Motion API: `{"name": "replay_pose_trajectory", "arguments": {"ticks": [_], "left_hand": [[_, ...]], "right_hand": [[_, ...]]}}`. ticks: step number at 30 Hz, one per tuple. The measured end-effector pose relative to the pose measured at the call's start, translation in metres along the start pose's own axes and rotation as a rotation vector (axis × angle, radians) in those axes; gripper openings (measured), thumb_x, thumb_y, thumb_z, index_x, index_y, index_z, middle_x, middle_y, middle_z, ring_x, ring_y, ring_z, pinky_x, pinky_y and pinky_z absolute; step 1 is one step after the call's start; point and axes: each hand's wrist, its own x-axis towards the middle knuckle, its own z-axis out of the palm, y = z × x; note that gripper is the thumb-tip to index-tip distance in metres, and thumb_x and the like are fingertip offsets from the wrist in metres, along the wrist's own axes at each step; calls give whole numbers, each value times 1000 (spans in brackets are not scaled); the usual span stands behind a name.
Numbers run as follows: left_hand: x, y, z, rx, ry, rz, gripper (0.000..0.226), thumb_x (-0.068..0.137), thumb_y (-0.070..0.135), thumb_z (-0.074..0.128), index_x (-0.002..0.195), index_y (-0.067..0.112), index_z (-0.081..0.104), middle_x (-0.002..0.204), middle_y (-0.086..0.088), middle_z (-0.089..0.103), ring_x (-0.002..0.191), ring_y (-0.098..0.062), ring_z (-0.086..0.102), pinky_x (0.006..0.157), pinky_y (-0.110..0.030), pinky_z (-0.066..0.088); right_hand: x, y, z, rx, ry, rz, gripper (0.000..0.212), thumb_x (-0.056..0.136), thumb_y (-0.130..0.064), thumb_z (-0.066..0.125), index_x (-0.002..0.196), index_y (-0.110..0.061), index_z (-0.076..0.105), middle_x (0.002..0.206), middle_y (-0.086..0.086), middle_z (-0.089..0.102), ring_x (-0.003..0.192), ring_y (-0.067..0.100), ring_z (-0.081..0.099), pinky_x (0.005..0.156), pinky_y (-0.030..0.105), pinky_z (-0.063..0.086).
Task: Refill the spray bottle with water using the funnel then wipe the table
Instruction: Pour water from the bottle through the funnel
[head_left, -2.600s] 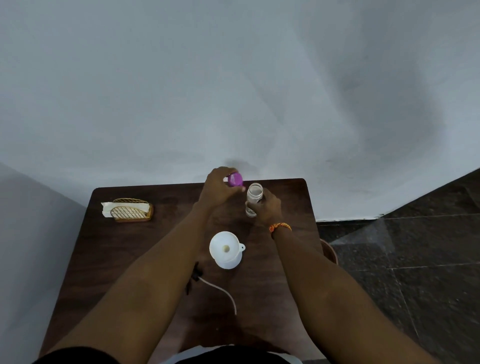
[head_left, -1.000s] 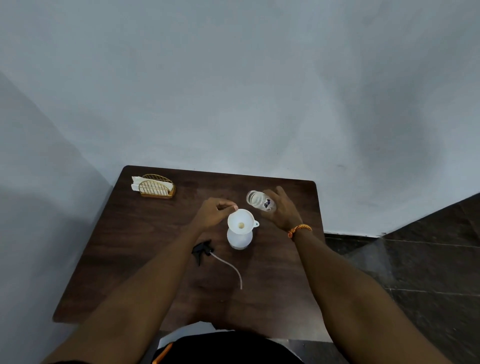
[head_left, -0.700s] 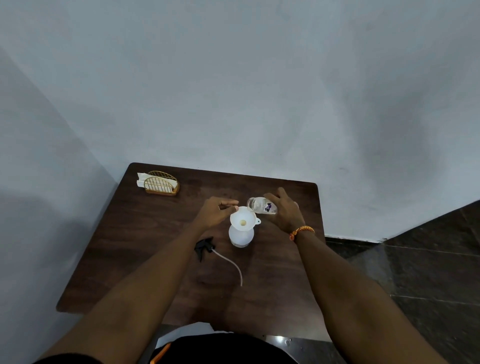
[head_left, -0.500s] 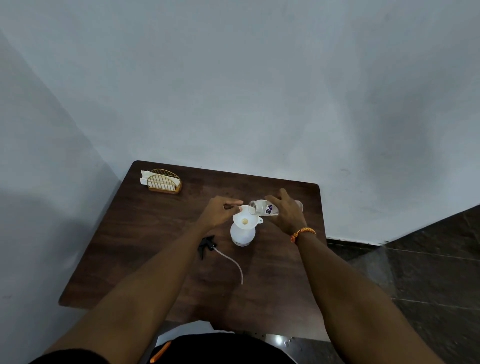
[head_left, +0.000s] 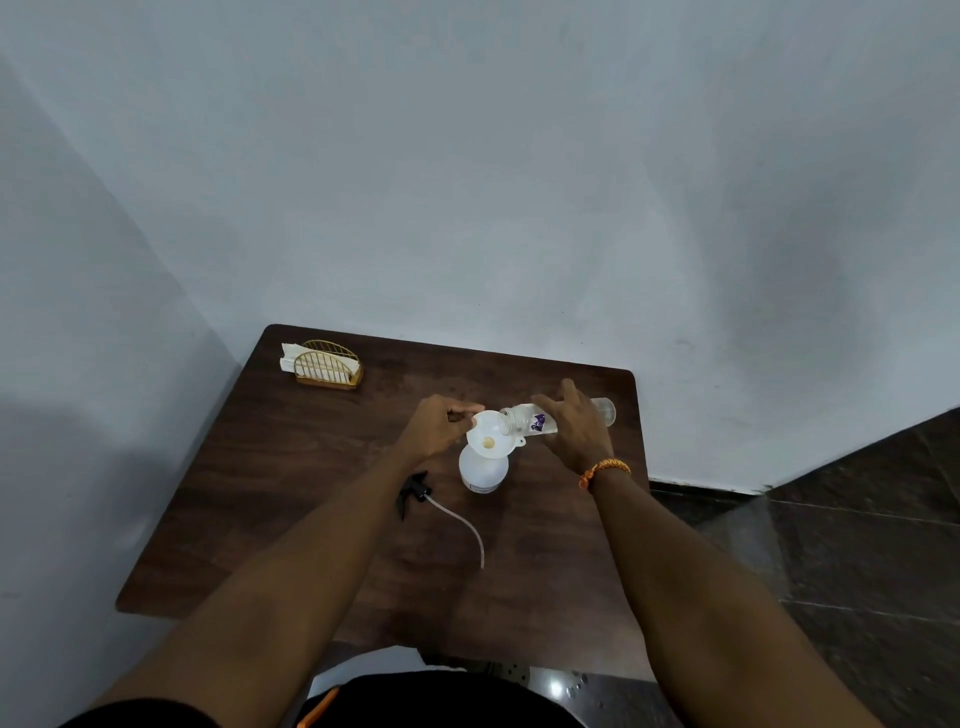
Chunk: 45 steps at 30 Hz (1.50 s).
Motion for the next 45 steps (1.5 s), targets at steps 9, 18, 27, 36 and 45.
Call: {"name": "replay_pose_trajectory", "arguments": {"ticks": [9, 18, 27, 36, 45], "left_hand": [[-2, -1, -1, 34, 8, -9, 28, 94, 10, 72, 120, 15, 78, 118, 0, 77, 90, 10, 71, 81, -19, 61], [-1, 1, -2, 29, -1, -17, 28, 94, 10, 71, 121, 14, 77, 119, -2, 77, 93, 4, 72, 79, -13, 58], [2, -4, -1, 66, 25, -2, 27, 93, 5, 71, 119, 10, 78, 119, -5, 77, 94, 22, 64, 89, -3, 49], [6, -3, -3, 59, 28, 16, 26, 94, 5, 71, 119, 9, 77, 119, -5, 77, 94, 22, 64, 89, -4, 49], [6, -3, -5, 73, 16, 34, 26, 93, 6, 71, 119, 10, 78, 118, -4, 77, 95, 19, 65, 93, -11, 54]], "right_hand": [[-6, -6, -12, -13, 23, 3, 50, 77, -17, 86, 123, -23, 69, 109, 11, 55, 89, 28, 64, 80, 42, 57], [-7, -5, -16, -10, 25, 4, 48, 76, -15, 86, 121, -22, 70, 108, 12, 56, 89, 30, 65, 79, 44, 58], [-2, 3, -15, -22, 16, -4, 56, 72, -11, 86, 123, -24, 68, 109, 11, 53, 88, 30, 63, 79, 43, 58], [2, 5, -18, -22, 13, -9, 53, 72, -12, 85, 122, -24, 68, 109, 12, 53, 87, 31, 62, 76, 42, 57], [5, 6, -17, -27, 12, -20, 51, 73, -14, 86, 121, -25, 69, 107, 11, 53, 86, 30, 62, 74, 39, 54]]}}
